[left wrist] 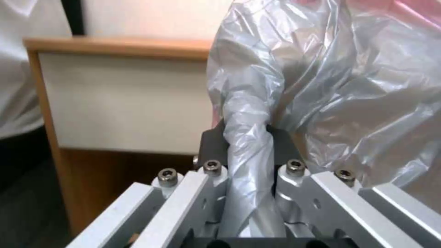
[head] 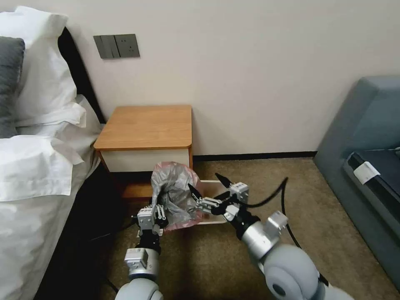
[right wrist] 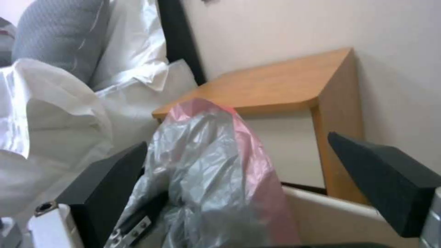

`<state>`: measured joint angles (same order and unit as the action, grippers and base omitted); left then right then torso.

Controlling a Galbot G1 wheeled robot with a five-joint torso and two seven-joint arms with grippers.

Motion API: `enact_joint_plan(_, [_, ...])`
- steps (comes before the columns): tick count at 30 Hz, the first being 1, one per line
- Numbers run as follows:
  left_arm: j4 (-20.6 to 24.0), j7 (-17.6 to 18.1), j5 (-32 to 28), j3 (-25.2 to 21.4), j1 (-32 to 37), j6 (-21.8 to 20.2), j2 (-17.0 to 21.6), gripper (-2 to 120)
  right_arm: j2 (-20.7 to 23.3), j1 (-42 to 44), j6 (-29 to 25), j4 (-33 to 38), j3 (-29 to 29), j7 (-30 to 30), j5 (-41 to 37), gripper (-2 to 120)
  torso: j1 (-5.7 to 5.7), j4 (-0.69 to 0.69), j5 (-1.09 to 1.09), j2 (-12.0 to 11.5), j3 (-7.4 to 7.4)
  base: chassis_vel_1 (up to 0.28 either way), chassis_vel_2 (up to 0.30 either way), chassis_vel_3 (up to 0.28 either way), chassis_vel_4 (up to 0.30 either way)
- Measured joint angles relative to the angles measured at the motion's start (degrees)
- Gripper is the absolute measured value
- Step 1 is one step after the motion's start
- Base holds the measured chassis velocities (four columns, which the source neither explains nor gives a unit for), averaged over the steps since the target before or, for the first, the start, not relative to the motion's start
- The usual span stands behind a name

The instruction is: Pick up the garbage bag from the table and place it over the trash can.

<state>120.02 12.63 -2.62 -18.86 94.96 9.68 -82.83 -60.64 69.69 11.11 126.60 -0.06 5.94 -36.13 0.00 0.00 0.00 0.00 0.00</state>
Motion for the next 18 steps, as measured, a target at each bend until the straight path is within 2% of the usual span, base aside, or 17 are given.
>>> enact_joint_plan(2, [-0.22,-1.49,0.17,-0.51,0.17,2.16,0.02,9,0.02,-2.18,0.72,-0.80,-0.85,0.00,-1.30,99,0.00,0.00,0.00,0.00,0.00,0.000,0.000,0.000,0.000])
enact_joint_plan(7, [-0.39,-2.11,0.41,-0.60,0.29,3.43,-0.23,9,-0.27,-4.32,1.81,-2.11,-2.27,0.62,-3.48,89,0.00,0.00,0.00,0.00,0.00,0.000,0.000,0.000,0.000])
enact_joint_plan(9, [-0.44,-2.15,0.55,-0.58,0.39,3.84,-0.43,9,-0.80,-5.36,2.00,-3.08,-3.00,1.09,-4.27,77,0.00,0.00,0.00,0.00,0.00,0.000,0.000,0.000,0.000])
enact_joint_plan(10, [-0.44,-2.15,0.55,-0.58,0.39,3.84,-0.43,9,-0.80,-5.36,2.00,-3.08,-3.00,1.09,-4.27,77,0.00,0.00,0.00,0.00,0.00,0.000,0.000,0.000,0.000])
enact_joint_plan(13, [-0.37,-2.15,0.58,-0.61,0.64,4.03,-0.48,9,-1.26,-5.77,2.06,-3.49,-3.43,1.79,-4.55,62,0.00,0.00,0.00,0.00,0.00,0.000,0.000,0.000,0.000])
enact_joint_plan(14, [-0.37,-2.15,0.58,-0.61,0.64,4.03,-0.48,9,-1.26,-5.77,2.06,-3.49,-3.43,1.79,-4.55,62,0.00,0.00,0.00,0.00,0.00,0.000,0.000,0.000,0.000])
enact_joint_plan(18, [-0.21,-2.07,0.57,-0.88,0.85,4.28,-0.51,9,-1.35,-5.60,2.04,-3.49,-3.73,1.91,-4.49,45,0.00,-0.01,0.00,0.00,0.00,0.000,0.000,0.000,0.000])
